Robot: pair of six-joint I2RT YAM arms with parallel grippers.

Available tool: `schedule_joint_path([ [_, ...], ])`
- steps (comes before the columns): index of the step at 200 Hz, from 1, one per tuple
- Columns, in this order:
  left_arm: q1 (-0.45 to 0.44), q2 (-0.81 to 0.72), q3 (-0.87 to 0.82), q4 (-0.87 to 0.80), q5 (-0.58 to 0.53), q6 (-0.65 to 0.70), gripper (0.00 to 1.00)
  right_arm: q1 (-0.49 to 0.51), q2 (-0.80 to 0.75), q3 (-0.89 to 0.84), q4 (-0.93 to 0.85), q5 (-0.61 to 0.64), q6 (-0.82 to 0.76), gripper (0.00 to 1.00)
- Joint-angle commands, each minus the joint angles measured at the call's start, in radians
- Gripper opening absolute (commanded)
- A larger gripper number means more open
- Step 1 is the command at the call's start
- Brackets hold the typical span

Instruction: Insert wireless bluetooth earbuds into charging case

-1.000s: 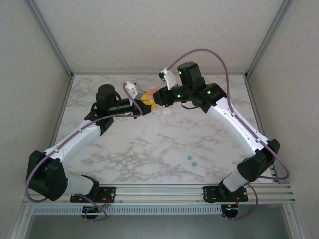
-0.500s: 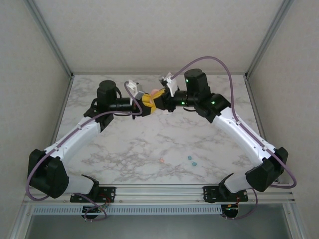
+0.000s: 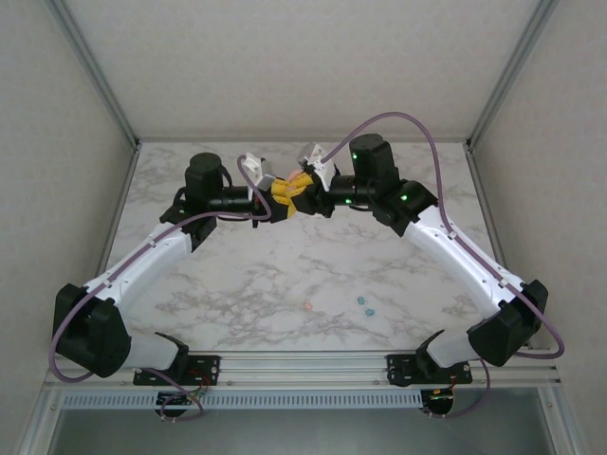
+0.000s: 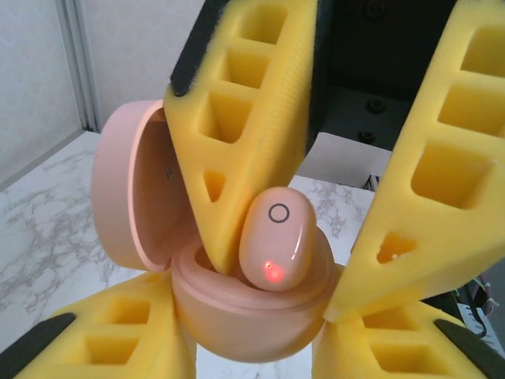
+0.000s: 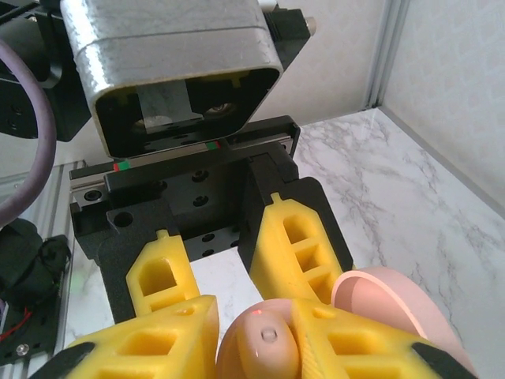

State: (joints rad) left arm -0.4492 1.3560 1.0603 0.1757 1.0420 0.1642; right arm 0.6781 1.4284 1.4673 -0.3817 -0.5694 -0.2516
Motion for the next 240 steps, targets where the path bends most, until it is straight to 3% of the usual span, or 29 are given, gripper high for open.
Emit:
schedule_joint_path([
  [1,-0.010,-0.015,0.010,0.072,0.011,-0.015,0.16,-0.006,-0.023,0.012,-0.032,0.016,-0.024,0.34],
  [64,-0.009,-0.007,-0.029,0.113,-0.044,-0.032,0.15,-0.011,-0.074,0.029,-0.006,0.053,0.026,0.52],
  [98,-0.011,0.003,-0.050,0.164,-0.071,-0.060,0.15,-0.017,-0.089,0.038,-0.013,0.104,0.098,0.56],
  [142,-0.016,-0.001,-0.077,0.214,-0.136,-0.066,0.15,-0.040,-0.108,0.044,-0.008,0.175,0.279,0.53],
  [178,-0.031,-0.021,-0.127,0.286,-0.273,-0.051,0.15,-0.063,-0.037,0.160,-0.152,0.182,0.587,0.38],
  [215,-0.039,-0.018,-0.167,0.367,-0.373,-0.046,0.15,-0.057,0.075,0.313,-0.310,0.092,0.862,0.40],
  [240,-0.043,-0.012,-0.190,0.422,-0.418,-0.053,0.15,-0.036,0.121,0.361,-0.402,0.179,0.939,0.36],
])
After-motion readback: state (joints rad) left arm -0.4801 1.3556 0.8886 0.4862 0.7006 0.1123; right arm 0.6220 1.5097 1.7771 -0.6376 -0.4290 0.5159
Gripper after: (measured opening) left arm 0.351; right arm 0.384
